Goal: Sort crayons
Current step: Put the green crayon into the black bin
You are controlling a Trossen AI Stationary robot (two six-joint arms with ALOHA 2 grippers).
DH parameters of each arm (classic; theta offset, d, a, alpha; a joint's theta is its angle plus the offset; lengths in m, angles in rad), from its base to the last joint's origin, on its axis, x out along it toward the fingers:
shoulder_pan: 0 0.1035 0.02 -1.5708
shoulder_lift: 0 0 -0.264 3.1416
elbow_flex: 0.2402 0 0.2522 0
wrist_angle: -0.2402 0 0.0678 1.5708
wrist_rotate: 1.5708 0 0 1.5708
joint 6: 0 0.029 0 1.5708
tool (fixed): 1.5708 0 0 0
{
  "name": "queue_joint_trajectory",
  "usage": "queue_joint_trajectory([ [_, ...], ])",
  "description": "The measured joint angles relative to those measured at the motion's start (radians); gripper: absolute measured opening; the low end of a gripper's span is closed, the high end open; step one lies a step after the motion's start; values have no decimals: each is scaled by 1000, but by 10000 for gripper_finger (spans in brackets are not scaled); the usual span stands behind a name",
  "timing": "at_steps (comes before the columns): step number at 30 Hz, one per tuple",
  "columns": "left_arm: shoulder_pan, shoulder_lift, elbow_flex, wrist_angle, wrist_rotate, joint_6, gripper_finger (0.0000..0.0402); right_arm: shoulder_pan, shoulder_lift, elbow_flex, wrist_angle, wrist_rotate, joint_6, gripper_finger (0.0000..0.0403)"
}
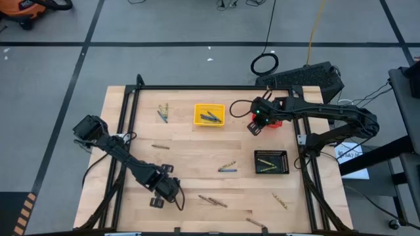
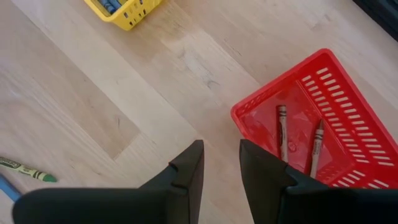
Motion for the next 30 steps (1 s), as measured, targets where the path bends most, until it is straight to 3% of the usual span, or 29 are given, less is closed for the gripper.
queue_joint_trajectory([
  [17,6,0,74,-130,-16,21,63,0,0,0,4,0,-23,89],
  [22,19,0,74,-132,-109,68,63,0,0,0,6,0,-23,89],
  [30,47,3,74,-131,-87,71,63,0,0,0,6,-1,-24,89],
])
